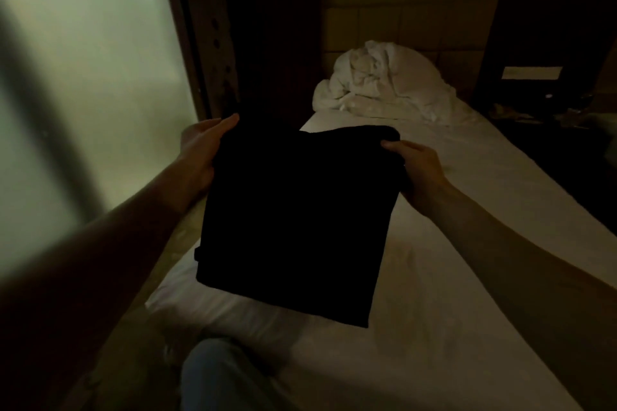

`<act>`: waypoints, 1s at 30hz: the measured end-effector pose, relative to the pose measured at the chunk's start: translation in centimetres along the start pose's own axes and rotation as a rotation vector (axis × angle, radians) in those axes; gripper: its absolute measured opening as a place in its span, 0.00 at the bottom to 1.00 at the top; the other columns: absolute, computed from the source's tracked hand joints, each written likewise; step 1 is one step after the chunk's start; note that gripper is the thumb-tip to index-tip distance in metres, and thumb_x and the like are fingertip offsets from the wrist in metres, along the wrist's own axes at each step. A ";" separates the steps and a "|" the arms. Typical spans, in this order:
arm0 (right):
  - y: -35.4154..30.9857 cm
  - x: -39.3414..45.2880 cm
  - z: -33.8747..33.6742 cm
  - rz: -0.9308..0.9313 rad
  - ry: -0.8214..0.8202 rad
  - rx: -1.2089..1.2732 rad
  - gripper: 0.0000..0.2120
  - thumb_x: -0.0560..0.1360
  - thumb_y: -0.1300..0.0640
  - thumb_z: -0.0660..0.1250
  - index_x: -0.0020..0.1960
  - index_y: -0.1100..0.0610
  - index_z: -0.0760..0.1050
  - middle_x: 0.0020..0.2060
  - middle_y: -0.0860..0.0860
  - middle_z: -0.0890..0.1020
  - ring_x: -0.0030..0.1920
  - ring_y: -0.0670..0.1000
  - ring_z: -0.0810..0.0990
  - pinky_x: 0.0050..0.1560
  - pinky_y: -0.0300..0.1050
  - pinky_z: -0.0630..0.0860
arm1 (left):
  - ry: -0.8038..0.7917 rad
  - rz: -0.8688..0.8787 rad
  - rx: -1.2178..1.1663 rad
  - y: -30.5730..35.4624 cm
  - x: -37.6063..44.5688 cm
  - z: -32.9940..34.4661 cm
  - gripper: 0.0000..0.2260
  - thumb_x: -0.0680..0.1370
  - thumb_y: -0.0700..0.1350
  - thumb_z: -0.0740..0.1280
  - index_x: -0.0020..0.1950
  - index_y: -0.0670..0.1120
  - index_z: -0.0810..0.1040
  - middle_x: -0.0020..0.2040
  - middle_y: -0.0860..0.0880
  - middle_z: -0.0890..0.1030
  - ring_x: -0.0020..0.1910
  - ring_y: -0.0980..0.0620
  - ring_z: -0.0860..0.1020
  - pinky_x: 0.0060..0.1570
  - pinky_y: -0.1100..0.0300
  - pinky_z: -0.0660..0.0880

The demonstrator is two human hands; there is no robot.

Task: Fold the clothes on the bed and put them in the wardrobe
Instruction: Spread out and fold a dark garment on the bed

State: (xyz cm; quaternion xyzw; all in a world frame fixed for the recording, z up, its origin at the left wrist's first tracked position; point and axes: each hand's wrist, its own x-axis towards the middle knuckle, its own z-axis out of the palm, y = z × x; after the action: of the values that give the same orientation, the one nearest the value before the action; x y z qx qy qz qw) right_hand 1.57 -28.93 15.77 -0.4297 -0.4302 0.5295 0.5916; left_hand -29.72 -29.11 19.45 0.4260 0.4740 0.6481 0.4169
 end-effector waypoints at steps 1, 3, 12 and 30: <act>1.0 1.5 0.4 0.038 -0.003 -0.021 0.05 0.76 0.60 0.68 0.50 0.60 0.81 0.43 0.54 0.83 0.42 0.53 0.83 0.44 0.48 0.79 | 0.024 -0.017 0.020 -0.8 1.5 -0.2 0.07 0.73 0.44 0.75 0.46 0.41 0.82 0.38 0.45 0.83 0.33 0.53 0.82 0.37 0.62 0.80; 3.0 4.8 1.0 0.091 -0.006 -0.062 0.05 0.78 0.60 0.67 0.52 0.60 0.79 0.41 0.52 0.81 0.40 0.51 0.81 0.39 0.45 0.77 | 0.056 -0.043 0.070 -2.9 5.1 -0.5 0.07 0.73 0.44 0.75 0.45 0.42 0.82 0.41 0.43 0.83 0.35 0.51 0.82 0.43 0.58 0.80; 13.0 17.5 -1.8 0.206 0.113 -0.347 0.08 0.79 0.59 0.66 0.55 0.62 0.78 0.42 0.52 0.81 0.40 0.48 0.79 0.41 0.42 0.74 | -0.060 -0.323 0.293 -16.4 18.6 0.0 0.06 0.77 0.44 0.71 0.51 0.43 0.81 0.35 0.49 0.83 0.29 0.56 0.81 0.29 0.66 0.76; 17.5 18.5 -4.7 0.247 0.205 -0.478 0.06 0.77 0.54 0.69 0.46 0.57 0.80 0.45 0.54 0.83 0.47 0.53 0.81 0.48 0.49 0.78 | 0.060 -0.055 0.829 -21.5 19.6 1.1 0.15 0.73 0.47 0.74 0.57 0.46 0.80 0.58 0.46 0.80 0.56 0.46 0.79 0.58 0.54 0.74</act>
State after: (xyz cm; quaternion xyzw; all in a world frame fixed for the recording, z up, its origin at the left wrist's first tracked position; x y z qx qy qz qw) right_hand 2.88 -9.57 -1.29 -0.6573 -0.4253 0.4348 0.4451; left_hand -31.43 -5.95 1.85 0.5257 0.7180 0.4033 0.2132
